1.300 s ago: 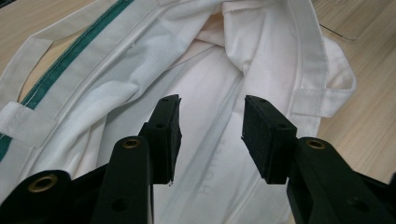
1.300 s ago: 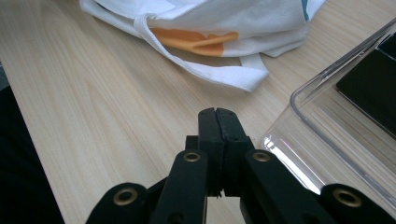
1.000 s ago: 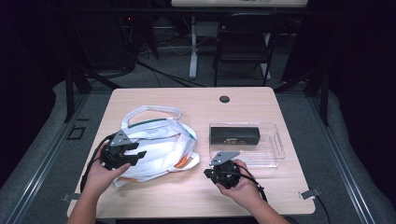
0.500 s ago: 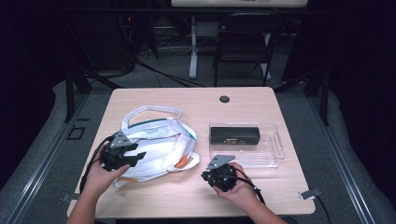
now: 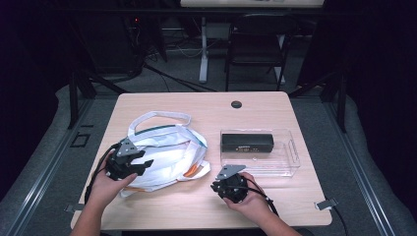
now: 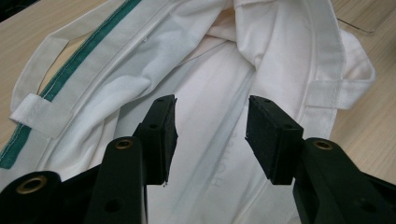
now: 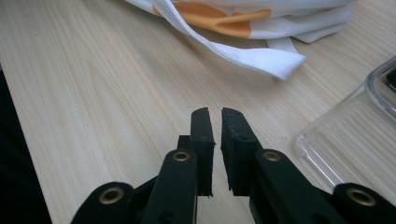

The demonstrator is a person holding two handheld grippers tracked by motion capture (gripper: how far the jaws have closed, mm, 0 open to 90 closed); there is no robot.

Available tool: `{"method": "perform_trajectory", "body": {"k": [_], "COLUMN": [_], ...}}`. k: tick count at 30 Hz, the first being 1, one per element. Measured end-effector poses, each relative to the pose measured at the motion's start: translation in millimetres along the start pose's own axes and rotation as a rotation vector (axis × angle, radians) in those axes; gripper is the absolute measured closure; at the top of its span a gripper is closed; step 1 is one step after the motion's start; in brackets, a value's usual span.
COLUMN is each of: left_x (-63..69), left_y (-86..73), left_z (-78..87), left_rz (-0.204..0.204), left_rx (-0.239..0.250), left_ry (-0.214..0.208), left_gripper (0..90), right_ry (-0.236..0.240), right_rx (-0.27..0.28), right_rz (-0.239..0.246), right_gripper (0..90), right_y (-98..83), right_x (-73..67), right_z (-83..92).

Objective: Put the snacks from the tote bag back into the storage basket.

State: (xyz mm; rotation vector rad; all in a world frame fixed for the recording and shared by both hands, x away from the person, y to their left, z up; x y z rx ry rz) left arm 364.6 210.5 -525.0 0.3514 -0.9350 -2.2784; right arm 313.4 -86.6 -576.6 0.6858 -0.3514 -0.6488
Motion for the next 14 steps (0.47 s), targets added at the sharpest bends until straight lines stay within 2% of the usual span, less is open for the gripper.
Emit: {"method": "perform_trajectory", "body": {"k": [10,14], "left_x": [0.8,0.2], "left_y": [0.4,1.3], "left_z": [0.2,1.4], "left_rz": [-0.008,-0.010], "left_rx": [-0.005,0.006], "left_ry": [0.007,0.014], "left_gripper": [52.3,52.2], "right_ry": [0.008,0.011], "right_rx": [-0.006,0.010], "right_rz": [0.003,-0.007], "right_gripper": [80.0,71.2], "right_y": [-0.9,-0.5], "right_x": [-0.8,-1.4], "right_z": [-1.6,-1.7]}}
Point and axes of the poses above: each handheld gripper's, and its own axes: z roughly backward along the jaws, y roughly out of its top, x roughly to its right, the point moved 5 cm from there along -z, roughly forward along the jaws, and after that the axes turned 8 degrees about -y, right-handed, at the moved point
